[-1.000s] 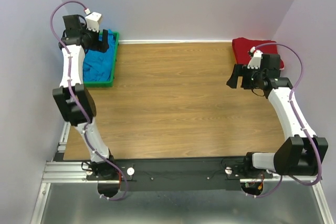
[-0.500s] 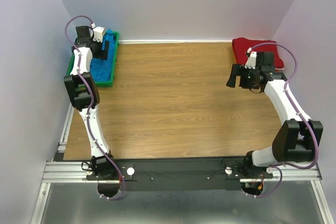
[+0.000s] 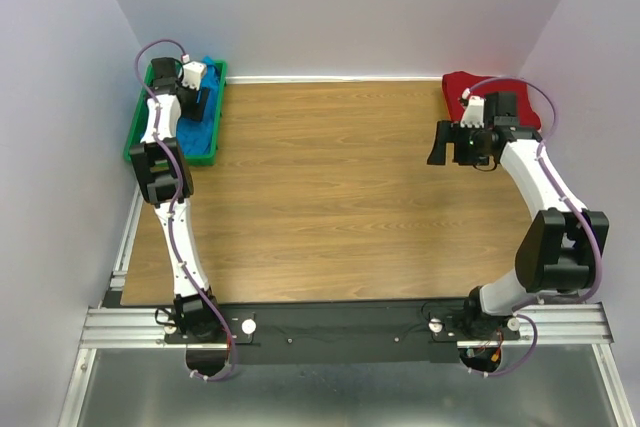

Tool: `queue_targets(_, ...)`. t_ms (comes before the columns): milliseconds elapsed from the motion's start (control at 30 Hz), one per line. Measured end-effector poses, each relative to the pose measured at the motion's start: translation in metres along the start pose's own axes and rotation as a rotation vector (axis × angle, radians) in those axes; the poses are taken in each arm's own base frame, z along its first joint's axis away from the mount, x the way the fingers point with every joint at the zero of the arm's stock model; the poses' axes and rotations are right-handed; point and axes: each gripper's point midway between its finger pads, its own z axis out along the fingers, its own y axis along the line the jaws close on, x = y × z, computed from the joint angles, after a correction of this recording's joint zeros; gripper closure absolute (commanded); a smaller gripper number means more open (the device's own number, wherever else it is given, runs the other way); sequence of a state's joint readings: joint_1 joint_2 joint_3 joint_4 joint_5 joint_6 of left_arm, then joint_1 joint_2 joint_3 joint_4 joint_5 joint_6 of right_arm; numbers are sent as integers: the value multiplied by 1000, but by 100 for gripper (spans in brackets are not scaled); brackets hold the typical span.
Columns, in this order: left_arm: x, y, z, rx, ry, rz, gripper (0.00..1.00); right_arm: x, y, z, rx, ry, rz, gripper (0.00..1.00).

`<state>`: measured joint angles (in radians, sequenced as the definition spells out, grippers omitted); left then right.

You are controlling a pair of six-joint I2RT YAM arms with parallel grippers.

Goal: Fold and stack the t-shirts
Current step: Grab the tshirt from the pile

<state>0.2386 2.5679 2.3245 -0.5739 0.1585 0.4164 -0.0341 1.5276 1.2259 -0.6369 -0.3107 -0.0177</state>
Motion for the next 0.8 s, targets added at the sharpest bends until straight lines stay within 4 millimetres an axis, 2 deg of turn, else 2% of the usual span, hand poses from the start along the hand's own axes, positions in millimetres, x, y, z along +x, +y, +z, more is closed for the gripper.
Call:
queue_targets(33, 0, -2, -1, 10, 4, 5, 62, 1, 1, 2, -13, 13, -4, 0)
queue_targets(133, 5, -8, -5, 50, 31, 26, 100, 4, 3, 4, -27, 33, -3, 0)
queue_targets(267, 4, -22, -15, 126, 35, 19, 100, 8, 8, 3, -57, 48, -5, 0)
queue_targets(333, -3, -27, -27, 160, 20, 14, 100, 9, 11, 2, -75, 51, -8, 0)
queue_targets(400, -20, -32, -48, 184, -18, 15, 100, 9, 14, 1, -89, 53, -9, 0)
queue_targets(500, -68, -31, -100, 179, -130, 44, 100, 9, 17, -1, -107, 52, -15, 0)
queue_targets(600, -128, -43, -168, 152, -272, 112, 100, 6, 21, -7, -120, 33, -23, 0)
queue_targets(633, -152, -53, -196, 146, -333, 144, 100, 5, 22, -9, -122, 26, -25, 0)
queue_targets(700, -187, -80, -239, 153, -429, 200, 100, 1, 25, -15, -124, 6, -33, 0)
queue_targets(800, -232, -145, -307, 214, -580, 290, 100, -2, 27, -22, -125, -16, -44, 0)
